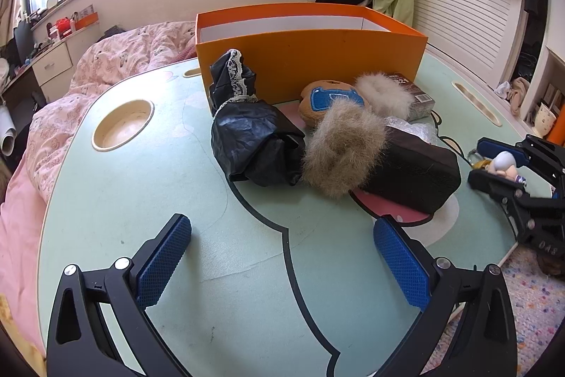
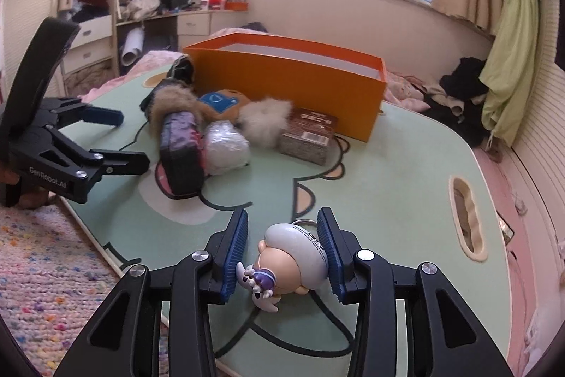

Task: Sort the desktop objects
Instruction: 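Grasp the cartoon figure keychain with the right gripper while the left gripper reaches the black bundle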

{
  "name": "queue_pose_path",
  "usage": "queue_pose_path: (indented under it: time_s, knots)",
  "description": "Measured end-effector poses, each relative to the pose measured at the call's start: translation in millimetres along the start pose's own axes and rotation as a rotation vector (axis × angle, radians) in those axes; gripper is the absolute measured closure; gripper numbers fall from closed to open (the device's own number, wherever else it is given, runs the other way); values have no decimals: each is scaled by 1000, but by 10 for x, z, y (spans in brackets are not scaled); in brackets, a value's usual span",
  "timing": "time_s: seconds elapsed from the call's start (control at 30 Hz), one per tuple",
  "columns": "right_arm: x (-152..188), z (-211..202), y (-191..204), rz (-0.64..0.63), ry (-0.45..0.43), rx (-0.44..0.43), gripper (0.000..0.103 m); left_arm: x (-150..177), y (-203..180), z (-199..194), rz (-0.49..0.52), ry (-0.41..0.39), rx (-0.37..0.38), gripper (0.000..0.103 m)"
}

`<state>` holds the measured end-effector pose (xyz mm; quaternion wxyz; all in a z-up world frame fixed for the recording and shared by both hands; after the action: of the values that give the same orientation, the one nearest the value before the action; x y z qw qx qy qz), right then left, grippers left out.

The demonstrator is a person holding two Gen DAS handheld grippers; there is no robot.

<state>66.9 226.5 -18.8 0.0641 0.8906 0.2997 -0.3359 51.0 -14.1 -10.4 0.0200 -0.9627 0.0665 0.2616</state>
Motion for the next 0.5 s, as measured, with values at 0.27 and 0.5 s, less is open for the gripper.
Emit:
queue_pose_path:
  time_s: [0.27, 0.5]
  knots:
    - [-4, -3, -212, 102, 0, -42, 64, -133, 142, -369, -49, -129, 116, 0]
    - [-12, 2, -200, 97, 4, -32, 64, -570, 425, -236, -202, -77, 204, 1]
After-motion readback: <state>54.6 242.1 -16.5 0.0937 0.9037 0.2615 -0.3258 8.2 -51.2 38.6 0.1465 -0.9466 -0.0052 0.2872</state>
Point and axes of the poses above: each gripper's, at about its wrist camera, not at the fingertips, and z roughly the way its jaws point, y to its left, x to its underside, the point moved 1 cm from there along z, roughly the way its jaws point, and after that the axes turned 14 degrees about y, right-handed, at the moved point
